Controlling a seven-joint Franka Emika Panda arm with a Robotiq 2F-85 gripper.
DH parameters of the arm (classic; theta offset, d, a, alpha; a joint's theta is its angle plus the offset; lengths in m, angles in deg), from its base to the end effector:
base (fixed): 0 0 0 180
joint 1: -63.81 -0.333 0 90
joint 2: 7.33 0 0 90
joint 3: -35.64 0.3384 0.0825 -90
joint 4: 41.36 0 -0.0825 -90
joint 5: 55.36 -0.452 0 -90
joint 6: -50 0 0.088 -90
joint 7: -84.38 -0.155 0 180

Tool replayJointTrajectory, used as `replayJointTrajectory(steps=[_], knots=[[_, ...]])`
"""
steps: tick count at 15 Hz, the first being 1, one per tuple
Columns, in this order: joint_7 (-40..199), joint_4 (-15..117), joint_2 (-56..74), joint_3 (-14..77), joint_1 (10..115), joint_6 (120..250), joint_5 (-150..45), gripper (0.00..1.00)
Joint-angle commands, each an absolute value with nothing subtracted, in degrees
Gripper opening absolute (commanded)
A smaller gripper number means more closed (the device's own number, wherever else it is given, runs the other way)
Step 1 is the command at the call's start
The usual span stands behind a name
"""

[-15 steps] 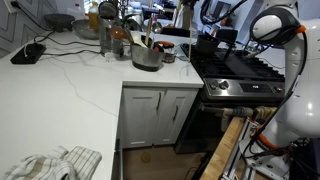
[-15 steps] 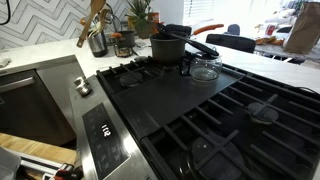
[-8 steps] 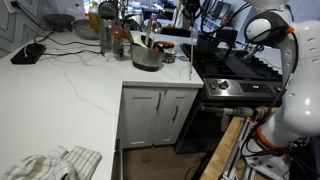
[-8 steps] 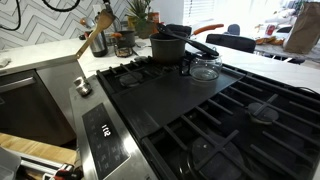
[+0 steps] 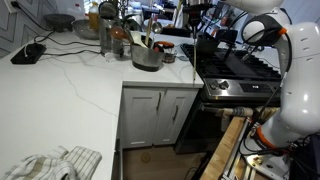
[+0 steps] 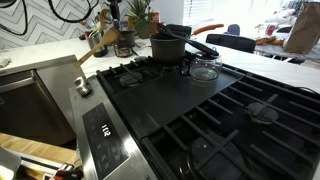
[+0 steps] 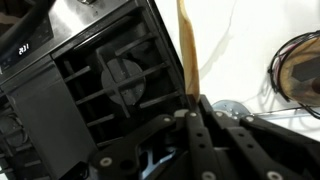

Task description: Remove the wooden spatula from the silver tin and put it on the counter

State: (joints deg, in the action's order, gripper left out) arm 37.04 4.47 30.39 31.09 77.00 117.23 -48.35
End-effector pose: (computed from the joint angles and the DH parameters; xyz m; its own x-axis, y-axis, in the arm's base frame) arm 0.7168 -0.2298 0.5128 0.3917 -0.9181 -0.0612 -0.8648 -0.3900 0.3162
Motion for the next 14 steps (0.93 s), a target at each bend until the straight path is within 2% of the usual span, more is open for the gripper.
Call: replayJointTrajectory(steps=[1, 7, 8, 14], knots=[[36.66, 7.09, 30.53, 31.09, 79.87, 118.65, -50.68, 0.01], [36.71, 7.85, 32.18, 31.41, 82.94, 123.22, -51.19, 0.01], [37.04, 7.21, 32.03, 31.00, 81.46, 121.12, -48.93, 0.05], [37.04, 7.21, 32.37, 31.06, 82.18, 122.37, -49.68, 0.05]])
